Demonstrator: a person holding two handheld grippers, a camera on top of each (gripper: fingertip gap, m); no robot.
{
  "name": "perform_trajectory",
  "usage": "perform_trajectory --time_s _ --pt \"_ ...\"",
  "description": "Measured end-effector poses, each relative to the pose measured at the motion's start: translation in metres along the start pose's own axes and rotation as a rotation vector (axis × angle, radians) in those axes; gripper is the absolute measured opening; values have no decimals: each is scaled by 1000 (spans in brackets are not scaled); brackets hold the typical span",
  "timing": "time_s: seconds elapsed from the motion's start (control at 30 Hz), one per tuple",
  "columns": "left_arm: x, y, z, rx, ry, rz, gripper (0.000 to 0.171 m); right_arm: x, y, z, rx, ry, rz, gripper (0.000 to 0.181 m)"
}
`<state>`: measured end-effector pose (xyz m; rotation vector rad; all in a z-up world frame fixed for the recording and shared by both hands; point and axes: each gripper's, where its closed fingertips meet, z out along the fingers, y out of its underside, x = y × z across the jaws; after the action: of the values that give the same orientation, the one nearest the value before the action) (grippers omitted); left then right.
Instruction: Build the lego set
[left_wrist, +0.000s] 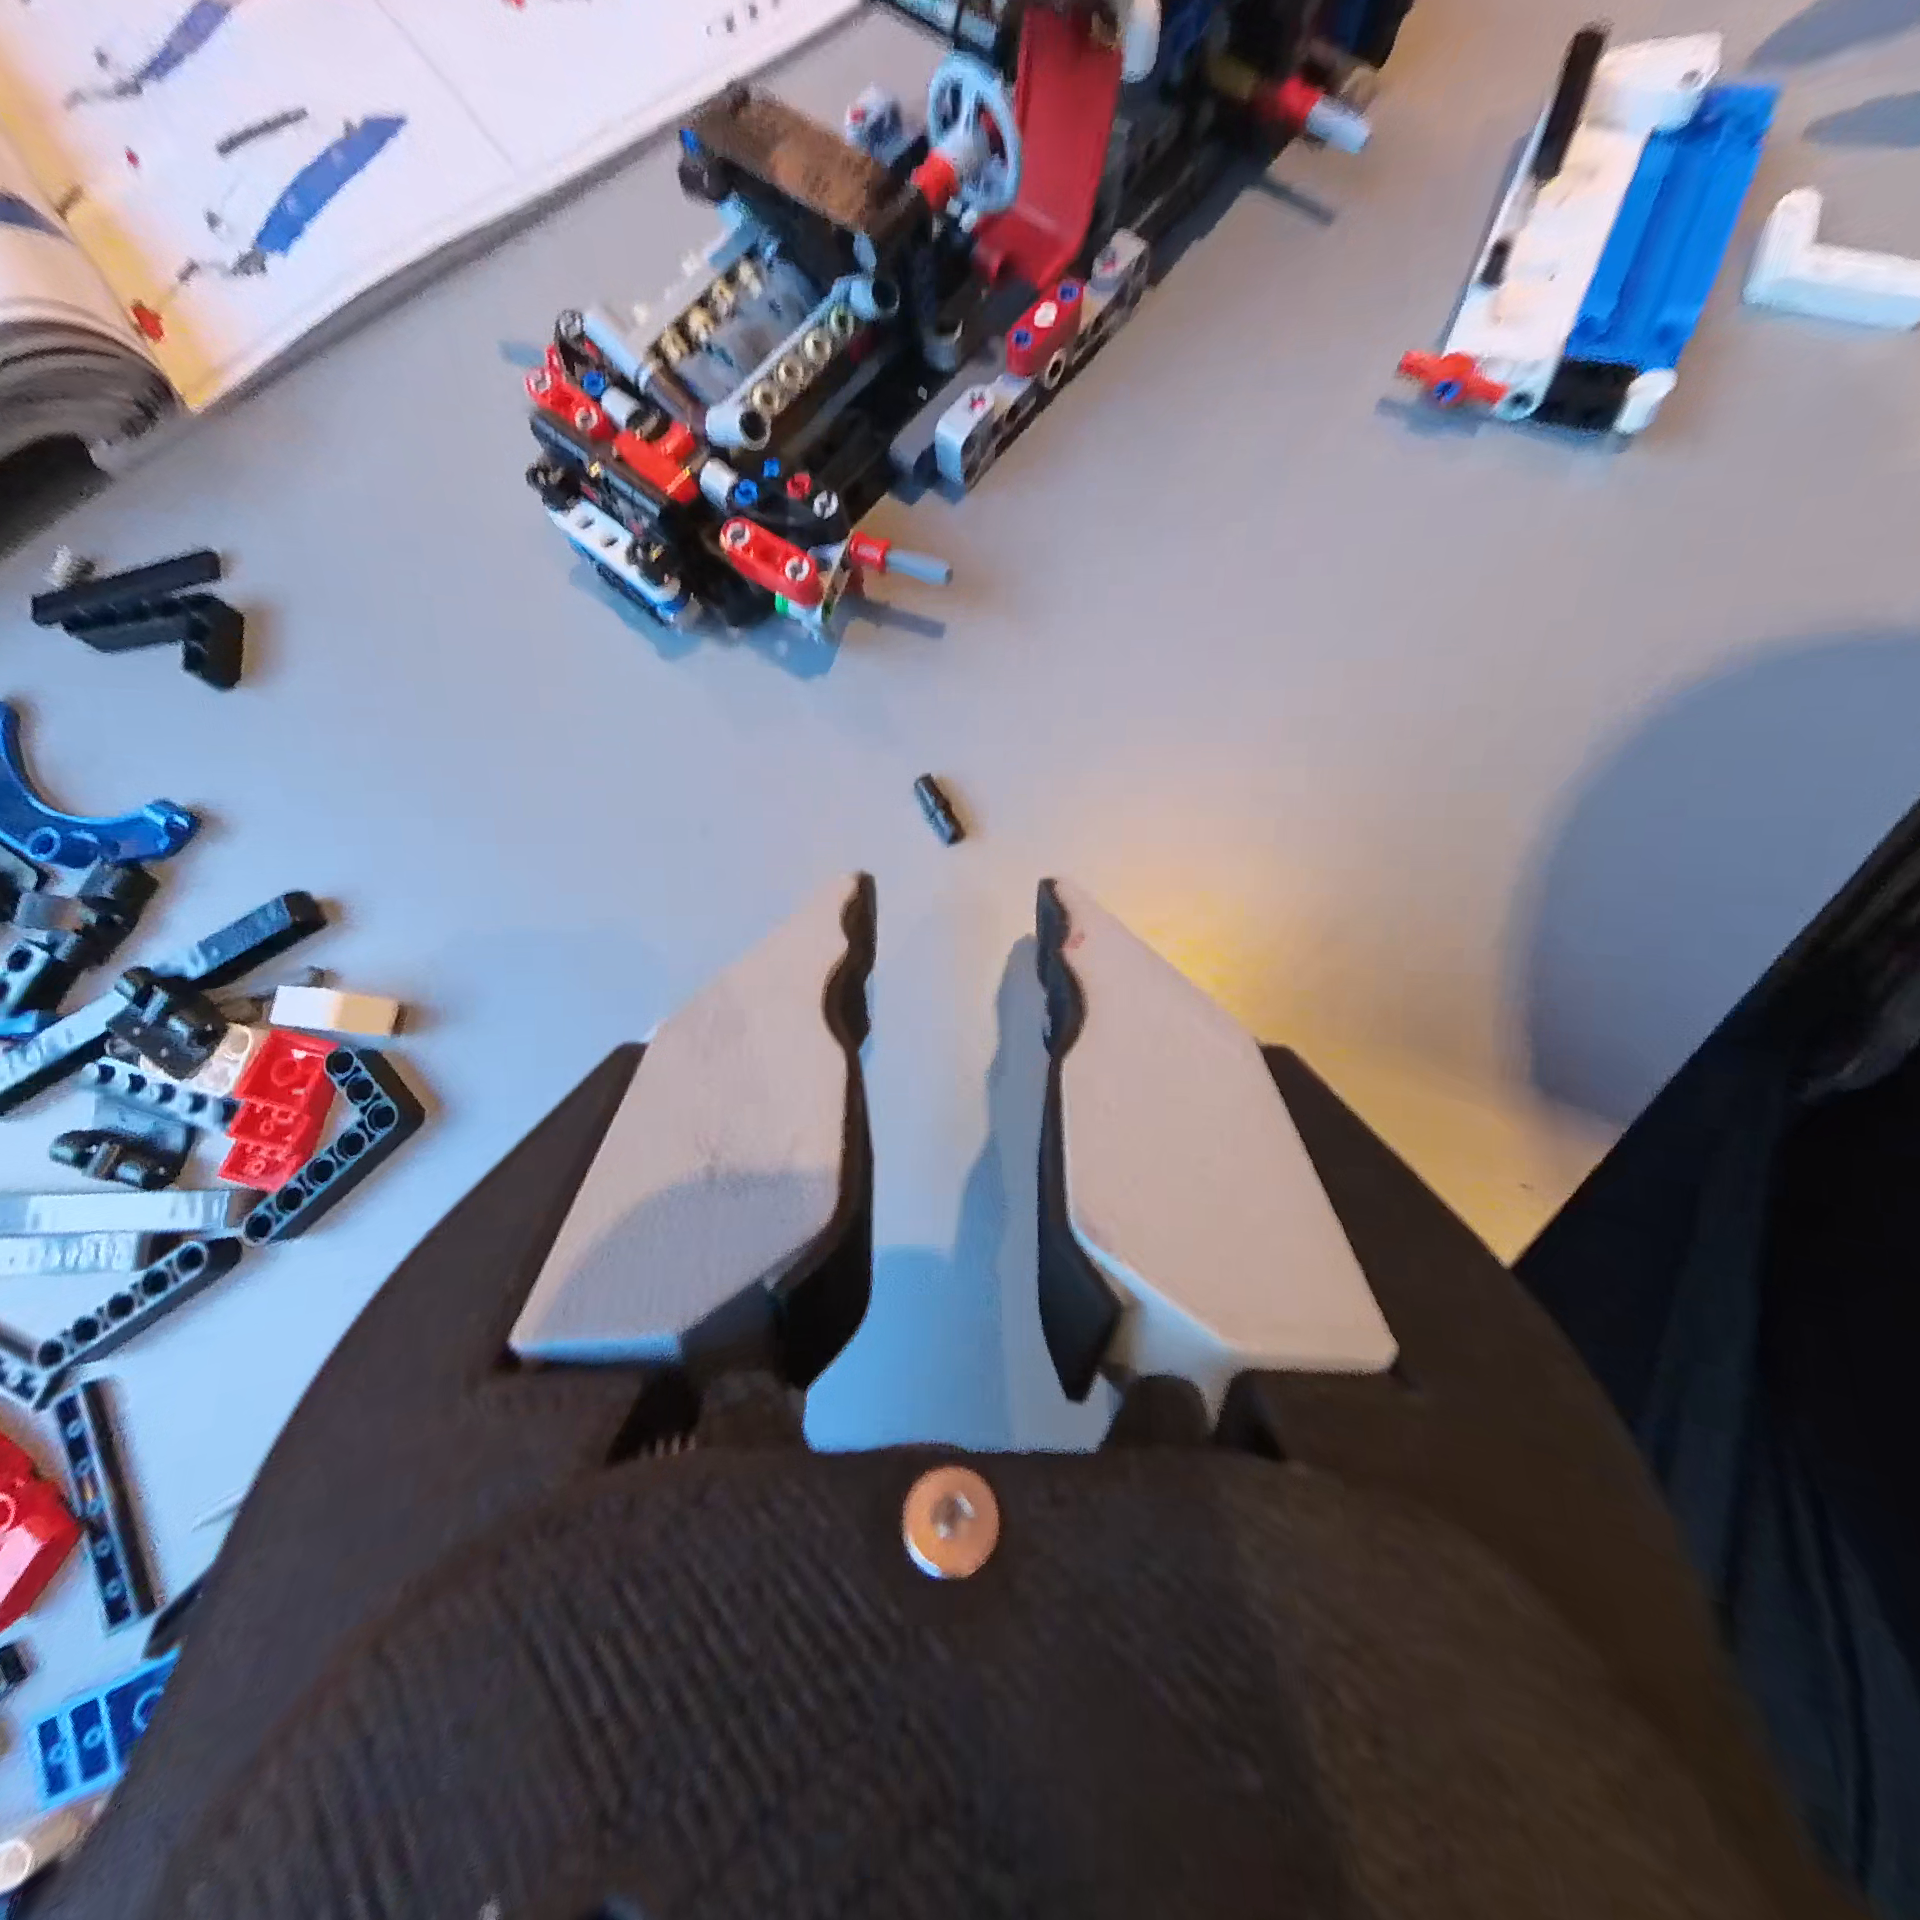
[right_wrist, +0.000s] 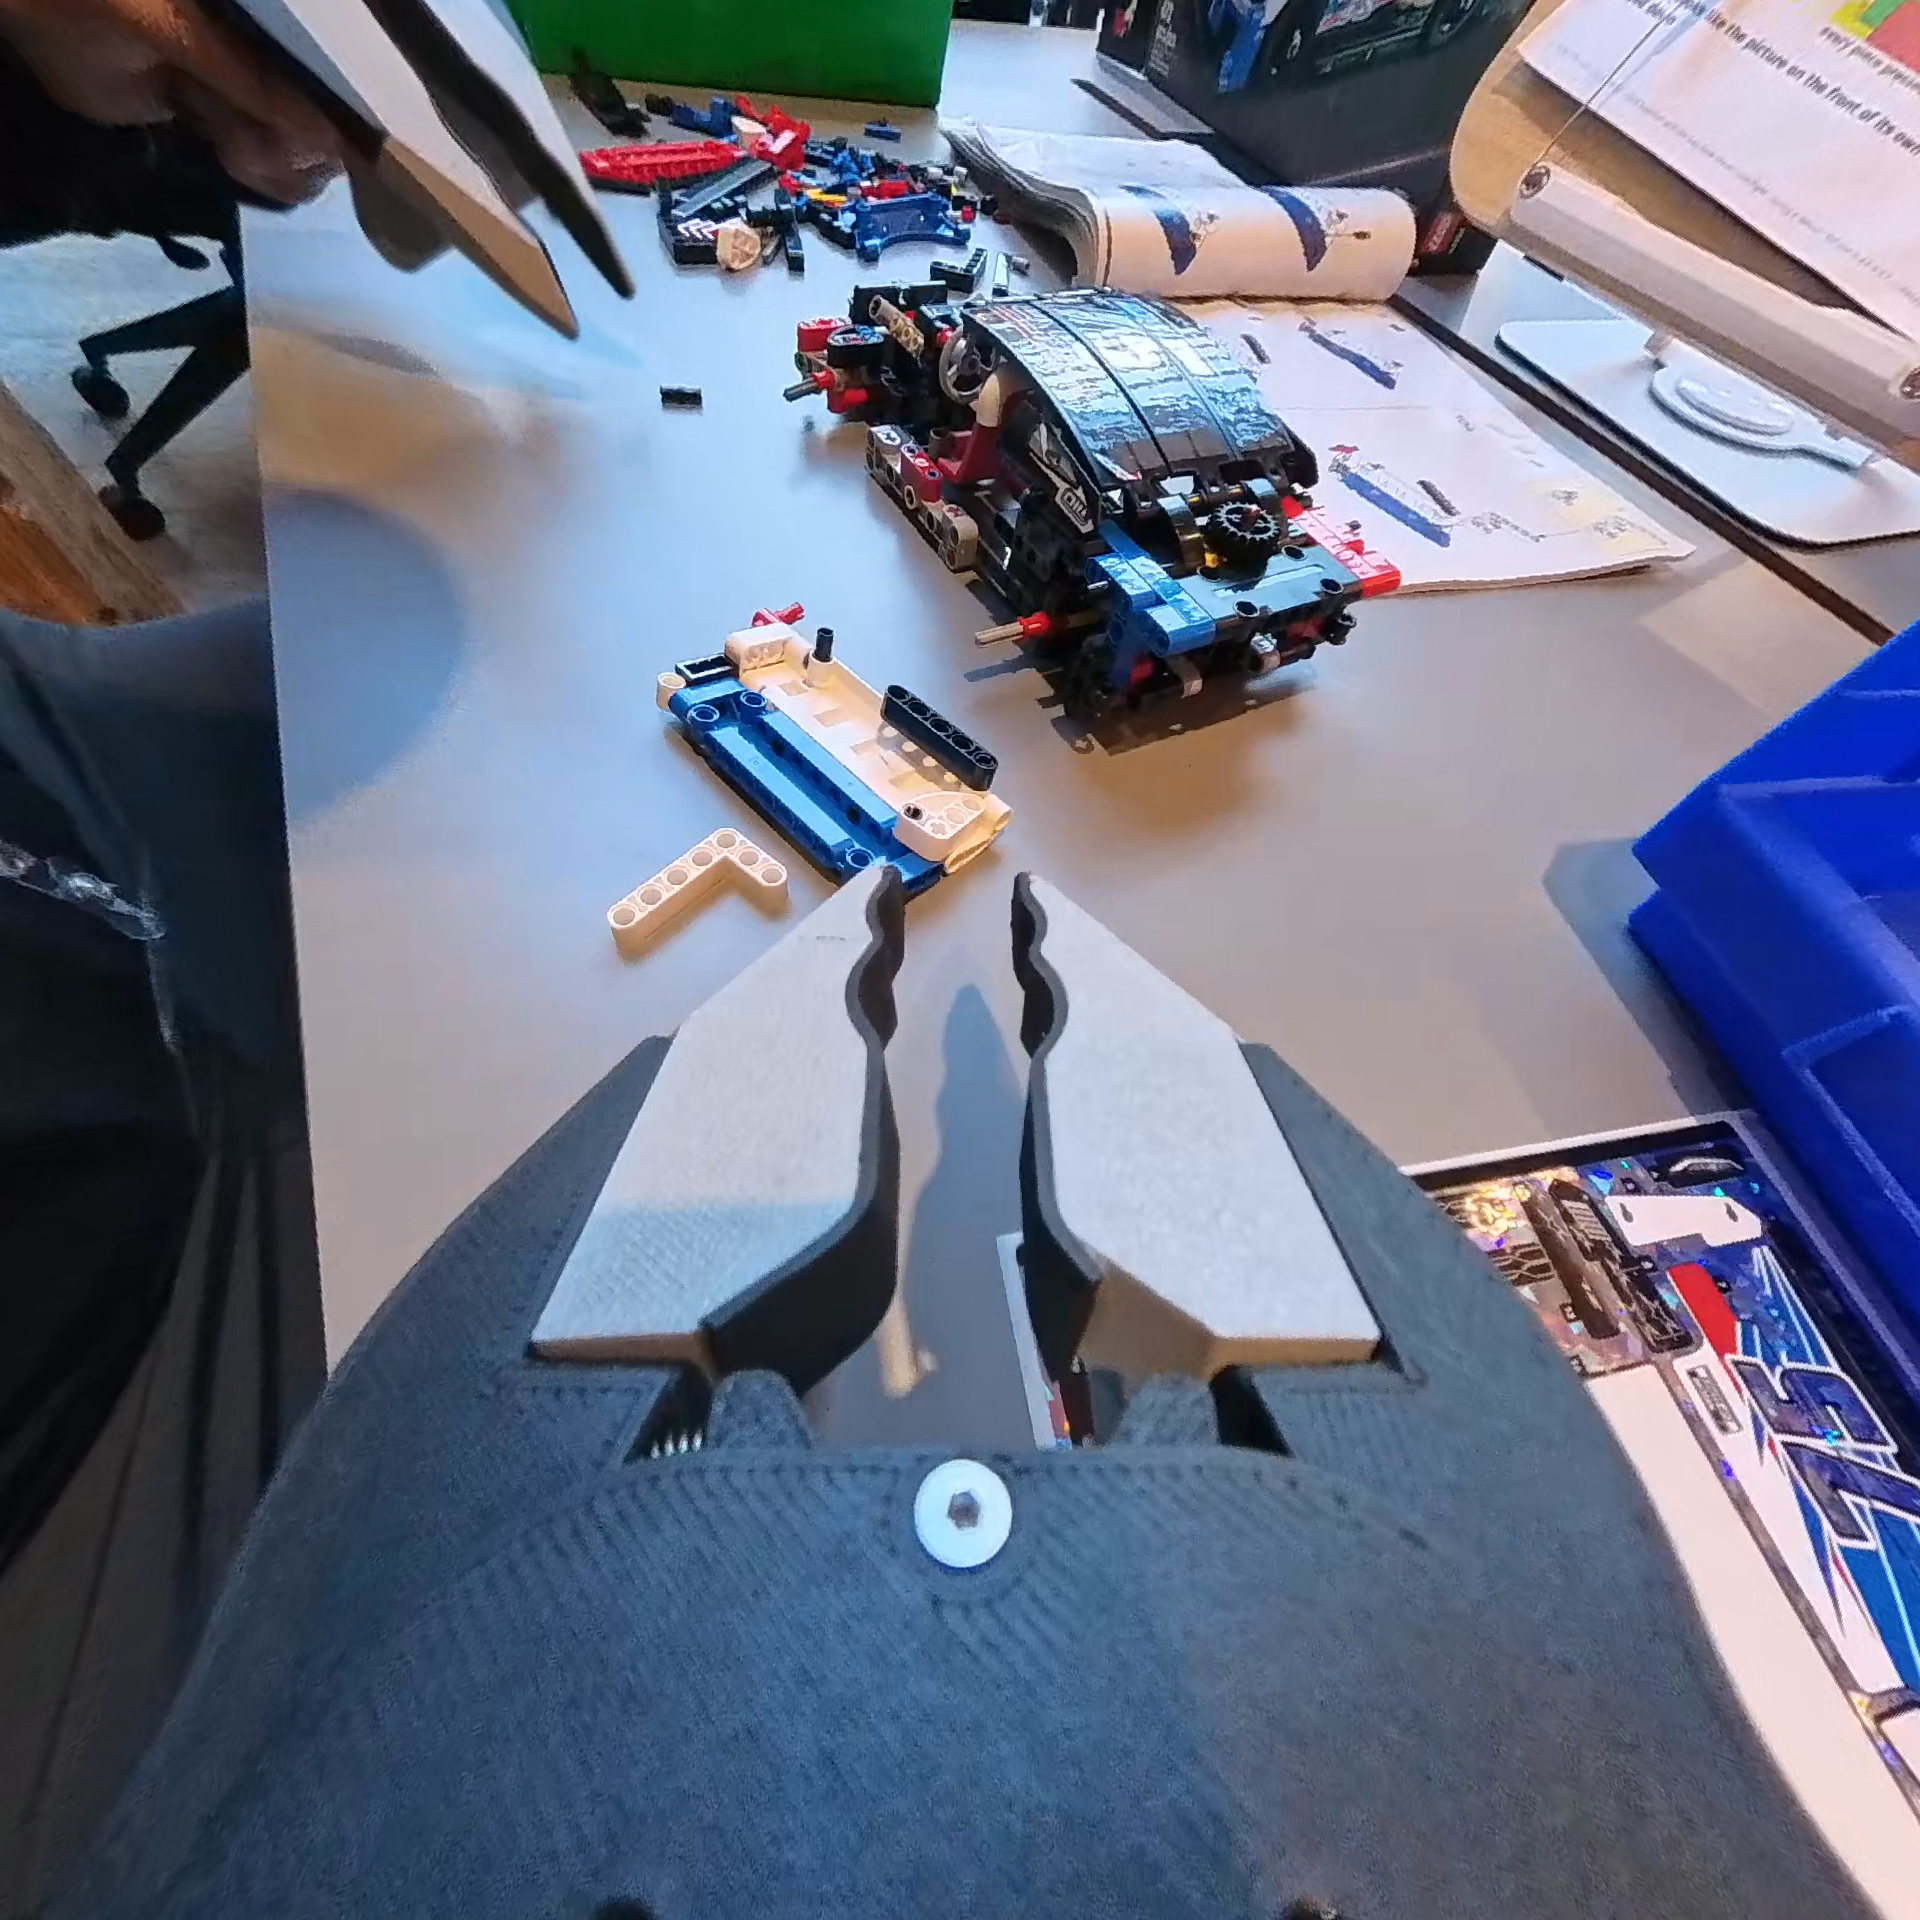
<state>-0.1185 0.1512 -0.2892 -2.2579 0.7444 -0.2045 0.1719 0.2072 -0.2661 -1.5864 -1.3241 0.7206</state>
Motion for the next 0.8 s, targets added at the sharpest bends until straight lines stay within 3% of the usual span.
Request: perform_trajectory --time_s 0.37,0.47,0.67,0.8 --pt "2 3 30 -89 22 -60 24 0 -1 3 5 2 -16 18" --pt "-2 0 34 -91 11 -85 7 -1 -1 3 6 1 -20 18" --pt "-2 -1 35 -92 -14 -31 2 -3 -7 4 36 -15 1 17" --pt "15 -12 33 -35 4 37 2 -18 -30 16 88 -96 104 17"
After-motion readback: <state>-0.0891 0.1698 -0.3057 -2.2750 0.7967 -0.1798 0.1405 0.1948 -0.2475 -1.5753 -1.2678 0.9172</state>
